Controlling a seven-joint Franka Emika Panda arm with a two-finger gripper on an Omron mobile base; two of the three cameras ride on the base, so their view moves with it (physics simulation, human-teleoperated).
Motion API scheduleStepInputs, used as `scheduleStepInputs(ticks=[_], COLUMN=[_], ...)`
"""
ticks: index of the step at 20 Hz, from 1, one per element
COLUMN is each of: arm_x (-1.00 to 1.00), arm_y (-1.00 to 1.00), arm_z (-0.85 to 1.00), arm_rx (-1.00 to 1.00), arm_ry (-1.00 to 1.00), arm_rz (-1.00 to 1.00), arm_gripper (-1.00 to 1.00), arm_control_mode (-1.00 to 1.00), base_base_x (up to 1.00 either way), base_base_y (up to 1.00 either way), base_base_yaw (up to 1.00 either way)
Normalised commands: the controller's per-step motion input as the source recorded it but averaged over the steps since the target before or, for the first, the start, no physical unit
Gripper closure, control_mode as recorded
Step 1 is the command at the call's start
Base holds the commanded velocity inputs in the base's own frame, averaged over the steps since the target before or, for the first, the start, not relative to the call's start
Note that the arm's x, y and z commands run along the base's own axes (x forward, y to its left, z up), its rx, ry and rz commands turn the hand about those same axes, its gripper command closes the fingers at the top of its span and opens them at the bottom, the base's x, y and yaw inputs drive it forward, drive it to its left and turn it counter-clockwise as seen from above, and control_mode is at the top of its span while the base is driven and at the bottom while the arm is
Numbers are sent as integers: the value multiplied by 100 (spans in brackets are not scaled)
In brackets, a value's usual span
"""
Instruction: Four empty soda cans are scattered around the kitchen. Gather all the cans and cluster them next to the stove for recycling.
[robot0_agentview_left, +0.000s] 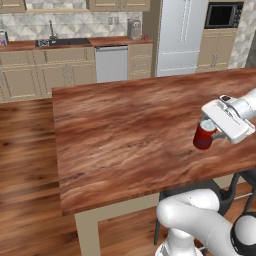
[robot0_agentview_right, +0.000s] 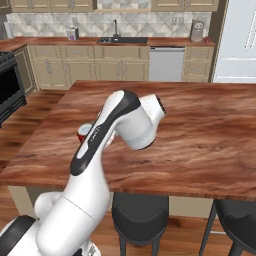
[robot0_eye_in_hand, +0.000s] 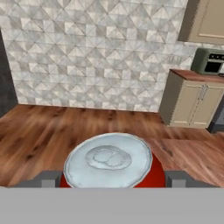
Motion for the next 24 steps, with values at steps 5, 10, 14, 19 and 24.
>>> scheduleStepInputs(ticks=[5,10,14,19,24], arm_x=[-6,-5,-5,-10,0], arm_y=[16,10,9,8,3], arm_z=[-1,-3,-5,0,-3], arm_rx=[1,4,4,0,0], arm_ry=[0,-8,-15,-11,-2], arm_rz=[4,0,-2,-1,-3], arm_gripper=[100,100,100,100,100], arm_control_mode=[-100,-100,-100,-100,-100], base_base_x=[0,0,0,0,0], base_base_y=[0,0,0,0,0], base_base_yaw=[0,0,0,0,0])
